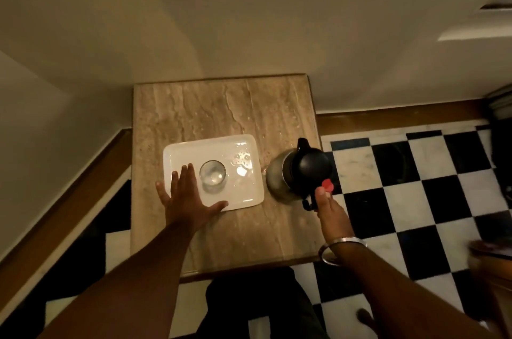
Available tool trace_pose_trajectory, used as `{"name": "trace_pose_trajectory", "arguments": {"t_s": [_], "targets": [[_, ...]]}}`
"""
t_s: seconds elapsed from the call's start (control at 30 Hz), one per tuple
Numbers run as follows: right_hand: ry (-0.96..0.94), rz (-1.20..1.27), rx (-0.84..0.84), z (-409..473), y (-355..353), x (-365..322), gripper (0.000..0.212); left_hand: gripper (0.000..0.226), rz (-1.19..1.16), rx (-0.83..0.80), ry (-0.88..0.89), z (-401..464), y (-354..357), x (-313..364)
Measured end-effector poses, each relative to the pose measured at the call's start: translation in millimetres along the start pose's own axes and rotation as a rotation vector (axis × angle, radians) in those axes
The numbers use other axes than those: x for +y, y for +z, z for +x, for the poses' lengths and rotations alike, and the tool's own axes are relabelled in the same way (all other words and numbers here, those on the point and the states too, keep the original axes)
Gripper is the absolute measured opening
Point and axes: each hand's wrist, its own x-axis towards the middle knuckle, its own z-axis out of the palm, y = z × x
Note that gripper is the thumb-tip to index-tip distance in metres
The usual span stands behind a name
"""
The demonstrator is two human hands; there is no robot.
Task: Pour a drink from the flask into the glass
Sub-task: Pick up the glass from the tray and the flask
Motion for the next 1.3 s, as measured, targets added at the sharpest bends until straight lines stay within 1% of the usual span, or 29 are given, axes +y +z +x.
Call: {"name": "trace_pose_trajectory", "arguments": {"t_s": [0.13,0.2,0.27,0.3,0.4,0.43,0.47,0.53,0.67,0.73,0.83,1.0,1.1,1.17,1.3], "targets": [[-0.089,0.092,0.070,17,18,-3,0.061,0.125,-0.104,0.041,-0.066,11,17,8],[-0.074,0.162,0.128,22,26,-8,0.066,0.117,-0.176,0.096,-0.075,16,21,15],[-0.037,0.234,0.190,27,31,-12,0.076,0.110,-0.276,0.147,-0.090,21,25,20],[-0.023,0.254,0.214,29,32,-12,0.075,0.107,-0.330,0.163,-0.101,24,27,21],[-0.028,0.275,0.264,38,32,-8,0.056,0.100,-0.559,0.202,-0.130,33,30,24],[-0.037,0.271,0.274,41,32,-6,0.052,0.099,-0.649,0.210,-0.126,36,31,24],[-0.046,0.267,0.284,42,31,-4,0.053,0.096,-0.725,0.214,-0.112,37,31,25],[-0.057,0.269,0.299,43,30,-2,0.063,0.086,-0.801,0.221,-0.091,39,31,26],[-0.073,0.258,0.344,48,21,-7,0.085,0.079,-0.805,0.227,-0.063,38,25,25],[-0.102,0.214,0.344,53,13,-16,0.085,0.076,-0.810,0.241,-0.048,35,19,24],[-0.189,0.124,0.323,60,1,-35,0.080,0.075,-0.832,0.266,-0.032,33,4,25],[-0.340,-0.064,0.163,43,-23,-66,0.076,0.076,-0.818,0.286,0.005,25,-36,31],[-0.424,-0.131,0.061,11,-41,-92,0.075,0.078,-0.811,0.304,0.027,8,-76,39],[-0.466,-0.150,0.004,-15,-55,-114,0.076,0.079,-0.803,0.286,0.046,-6,-99,46],[-0.564,-0.221,-0.072,-76,-86,-167,0.071,0.073,-0.806,0.240,0.107,-42,-158,62]]}}
